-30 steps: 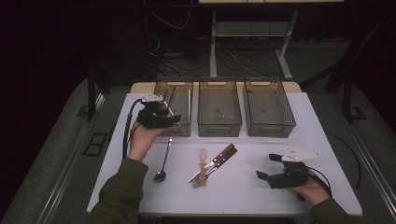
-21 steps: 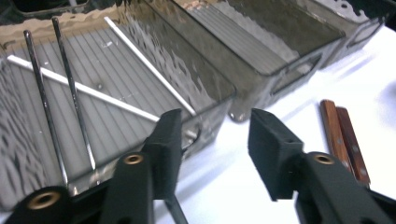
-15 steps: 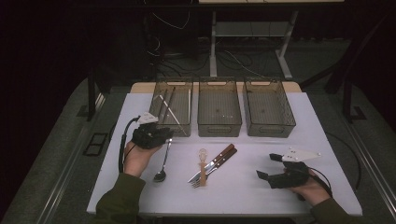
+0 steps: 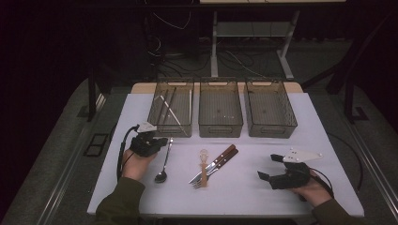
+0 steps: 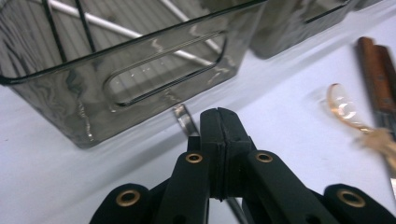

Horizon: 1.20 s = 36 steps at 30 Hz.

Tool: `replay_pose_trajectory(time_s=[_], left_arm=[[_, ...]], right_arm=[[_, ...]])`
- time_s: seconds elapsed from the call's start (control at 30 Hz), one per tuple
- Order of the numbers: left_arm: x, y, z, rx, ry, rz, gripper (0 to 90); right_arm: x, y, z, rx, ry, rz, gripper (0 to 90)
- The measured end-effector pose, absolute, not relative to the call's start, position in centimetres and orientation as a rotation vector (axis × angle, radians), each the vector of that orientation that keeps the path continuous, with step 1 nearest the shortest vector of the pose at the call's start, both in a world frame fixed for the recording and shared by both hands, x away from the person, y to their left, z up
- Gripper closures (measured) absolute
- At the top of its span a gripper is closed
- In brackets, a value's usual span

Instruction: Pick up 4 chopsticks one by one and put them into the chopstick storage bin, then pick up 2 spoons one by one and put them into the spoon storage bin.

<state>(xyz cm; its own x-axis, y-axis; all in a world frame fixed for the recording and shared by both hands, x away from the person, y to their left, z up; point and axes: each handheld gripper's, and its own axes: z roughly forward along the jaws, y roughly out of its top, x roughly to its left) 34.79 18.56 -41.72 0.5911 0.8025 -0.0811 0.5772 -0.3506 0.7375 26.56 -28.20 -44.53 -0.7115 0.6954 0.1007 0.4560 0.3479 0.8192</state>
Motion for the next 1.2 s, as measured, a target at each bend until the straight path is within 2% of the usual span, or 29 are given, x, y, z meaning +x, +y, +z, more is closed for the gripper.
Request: replay_pose_trajectory(time_s=[0.53, 1.2], left_arm=[[37.5, 17.8, -44.4, 2.11, 1.163, 0.406, 89.3], [37.7, 17.2, -44.8, 2.109, 1.13, 0.304, 89.6]], right_arm=[[26.6, -28.3, -44.5, 1.03, 2.346, 1.295, 13.8], [26.5, -28.1, -44.5, 1.023, 2.347, 1.286, 13.8]])
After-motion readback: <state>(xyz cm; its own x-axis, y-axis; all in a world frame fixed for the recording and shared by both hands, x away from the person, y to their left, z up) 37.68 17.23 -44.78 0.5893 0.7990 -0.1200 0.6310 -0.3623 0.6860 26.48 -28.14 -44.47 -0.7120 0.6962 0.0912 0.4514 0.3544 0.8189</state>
